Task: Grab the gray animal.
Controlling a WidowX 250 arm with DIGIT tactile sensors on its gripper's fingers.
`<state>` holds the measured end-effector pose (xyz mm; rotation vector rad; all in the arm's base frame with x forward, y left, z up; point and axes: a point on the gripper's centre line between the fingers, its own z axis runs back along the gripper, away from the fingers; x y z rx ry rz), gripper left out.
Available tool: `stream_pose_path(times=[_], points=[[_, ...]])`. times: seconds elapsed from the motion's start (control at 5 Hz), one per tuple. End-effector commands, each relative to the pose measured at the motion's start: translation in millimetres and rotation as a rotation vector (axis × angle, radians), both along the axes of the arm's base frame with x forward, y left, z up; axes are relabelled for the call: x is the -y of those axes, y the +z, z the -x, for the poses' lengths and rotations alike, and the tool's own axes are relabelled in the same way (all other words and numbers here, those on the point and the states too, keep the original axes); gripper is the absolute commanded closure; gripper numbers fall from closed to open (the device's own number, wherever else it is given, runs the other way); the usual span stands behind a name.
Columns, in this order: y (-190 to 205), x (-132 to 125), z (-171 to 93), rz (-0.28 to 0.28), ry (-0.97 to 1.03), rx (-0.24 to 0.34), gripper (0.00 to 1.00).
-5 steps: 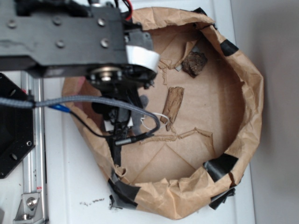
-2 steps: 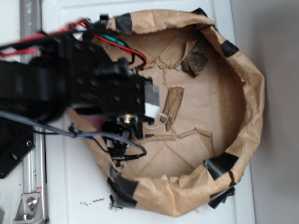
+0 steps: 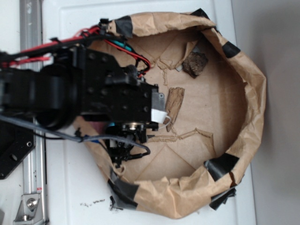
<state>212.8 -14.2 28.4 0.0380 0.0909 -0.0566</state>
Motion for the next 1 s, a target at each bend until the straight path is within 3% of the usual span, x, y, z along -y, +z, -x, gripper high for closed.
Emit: stream_pose_path(times=[0.0,0.2,0.4,0.8], points=[[110.9,-2.6,-41.9,0.06,0.086,0.195,1.0],[129.5,4.1,-47.9,0.074,0.146,0.18,1.0],[132.0,13.9,-41.4,0.07,0.236,0.203,1.0],[124.8,9.8,-33.8,0.07,0.283,0.205,1.0]])
